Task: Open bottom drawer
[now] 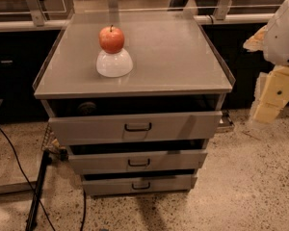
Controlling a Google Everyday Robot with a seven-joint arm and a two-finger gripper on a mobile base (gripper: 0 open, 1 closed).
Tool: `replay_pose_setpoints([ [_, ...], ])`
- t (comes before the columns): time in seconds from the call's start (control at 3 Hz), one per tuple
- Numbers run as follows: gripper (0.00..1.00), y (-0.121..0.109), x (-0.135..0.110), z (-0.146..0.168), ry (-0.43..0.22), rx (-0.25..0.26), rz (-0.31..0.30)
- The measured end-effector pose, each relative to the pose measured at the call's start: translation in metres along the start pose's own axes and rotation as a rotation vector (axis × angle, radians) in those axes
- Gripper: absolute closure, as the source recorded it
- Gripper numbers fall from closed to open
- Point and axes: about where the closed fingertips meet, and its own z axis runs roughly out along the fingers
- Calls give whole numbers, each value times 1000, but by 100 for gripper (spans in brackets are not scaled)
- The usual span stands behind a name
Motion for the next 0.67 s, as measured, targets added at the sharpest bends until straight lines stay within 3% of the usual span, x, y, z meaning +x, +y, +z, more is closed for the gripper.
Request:
replay_pose_setpoints([
  [0.33,0,0,0,0,0,0,0],
  [0.67,0,13,2,21,-19,16,0],
])
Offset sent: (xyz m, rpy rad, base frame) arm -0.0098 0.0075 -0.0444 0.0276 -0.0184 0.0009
